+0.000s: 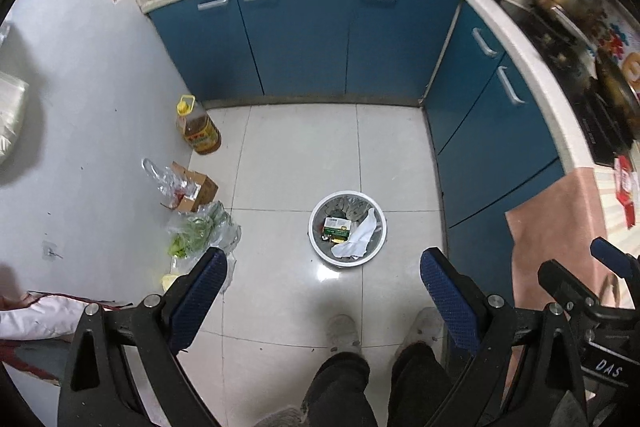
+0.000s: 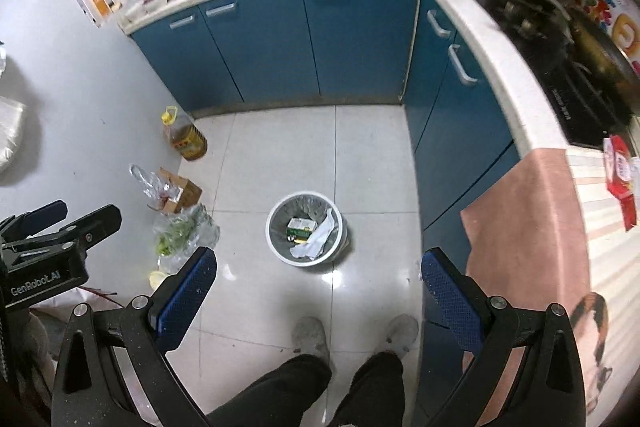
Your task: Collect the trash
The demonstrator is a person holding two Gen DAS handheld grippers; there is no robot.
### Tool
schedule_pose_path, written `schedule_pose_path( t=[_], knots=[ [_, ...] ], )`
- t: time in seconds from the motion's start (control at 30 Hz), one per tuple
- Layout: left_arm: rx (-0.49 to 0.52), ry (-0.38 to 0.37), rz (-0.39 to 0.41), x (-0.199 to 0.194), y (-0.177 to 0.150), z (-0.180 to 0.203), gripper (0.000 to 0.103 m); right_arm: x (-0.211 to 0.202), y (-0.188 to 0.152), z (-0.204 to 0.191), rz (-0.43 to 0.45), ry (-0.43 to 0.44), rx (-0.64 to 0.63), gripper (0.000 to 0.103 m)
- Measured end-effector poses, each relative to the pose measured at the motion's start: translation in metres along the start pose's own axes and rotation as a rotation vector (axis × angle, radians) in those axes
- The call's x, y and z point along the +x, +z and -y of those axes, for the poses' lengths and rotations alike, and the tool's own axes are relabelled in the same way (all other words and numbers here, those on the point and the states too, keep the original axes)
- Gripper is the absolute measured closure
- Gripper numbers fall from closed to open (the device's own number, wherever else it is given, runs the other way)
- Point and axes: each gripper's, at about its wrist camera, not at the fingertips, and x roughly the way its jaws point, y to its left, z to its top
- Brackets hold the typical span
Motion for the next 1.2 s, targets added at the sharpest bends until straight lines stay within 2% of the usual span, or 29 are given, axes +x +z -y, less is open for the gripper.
schedule_pose_path(
  t=[0.2, 0.23, 0.27, 0.37, 0.47, 0.57, 0.6, 0.77, 0.8, 0.83, 0.93, 1.0, 1.07, 1.13, 1.2],
  knots=[
    [0.018, -0.003, 0.025, -0.027, 0.004, 0.025, 0.004, -0.034, -0.003, 0.034, 0.024, 0.044, 0.079, 0.0],
    [0.025, -0.011, 0.028, -0.029, 0.005, 0.03, 0.0, -0.036, -0.004, 0.042, 0.029, 0.048, 0.097, 0.0],
    [0.035, -0.03, 0.028, -0.03, 0.008, 0.037, 0.0, -0.042, -0.003, 0.054, 0.04, 0.053, 0.125, 0.0],
    [0.08, -0.074, 0.043, -0.037, 0.022, 0.071, 0.0, -0.053, -0.002, 0.09, 0.072, 0.063, 0.212, 0.0],
    [0.144, -0.096, 0.08, -0.043, 0.045, 0.126, 0.0, -0.065, 0.001, 0.134, 0.103, 0.054, 0.295, 0.0],
    [0.206, -0.115, 0.094, -0.044, 0.065, 0.185, 0.0, -0.081, 0.001, 0.201, 0.139, -0.007, 0.401, 0.0],
    [0.235, -0.121, 0.099, -0.042, 0.074, 0.217, 0.0, -0.084, 0.0, 0.228, 0.146, -0.034, 0.442, 0.0],
    [0.344, -0.145, 0.061, -0.021, 0.099, 0.343, 0.0, -0.084, -0.019, 0.389, 0.16, -0.197, 0.673, 0.0],
    [0.37, -0.145, 0.037, -0.011, 0.103, 0.378, 0.0, -0.079, -0.026, 0.423, 0.151, -0.214, 0.727, 0.0],
    [0.384, -0.151, 0.021, -0.005, 0.104, 0.398, 0.0, -0.071, -0.033, 0.462, 0.153, -0.205, 0.794, 0.0],
    [0.43, -0.153, -0.039, 0.022, 0.108, 0.469, 0.0, -0.046, -0.045, 0.548, 0.145, -0.189, 0.875, 0.0],
    [0.46, -0.146, -0.07, 0.039, 0.107, 0.506, 0.0, -0.02, -0.045, 0.592, 0.097, -0.163, 0.884, 0.001],
    [0.486, -0.131, -0.085, 0.05, 0.105, 0.532, 0.0, 0.004, -0.043, 0.613, 0.056, -0.147, 0.87, 0.013],
    [0.512, -0.118, -0.107, 0.065, 0.104, 0.558, 0.0, 0.028, -0.04, 0.633, 0.012, -0.129, 0.841, 0.019],
    [0.528, -0.105, -0.134, 0.077, 0.1, 0.578, 0.0, 0.041, -0.039, 0.636, 0.003, -0.104, 0.821, 0.027]
  ],
)
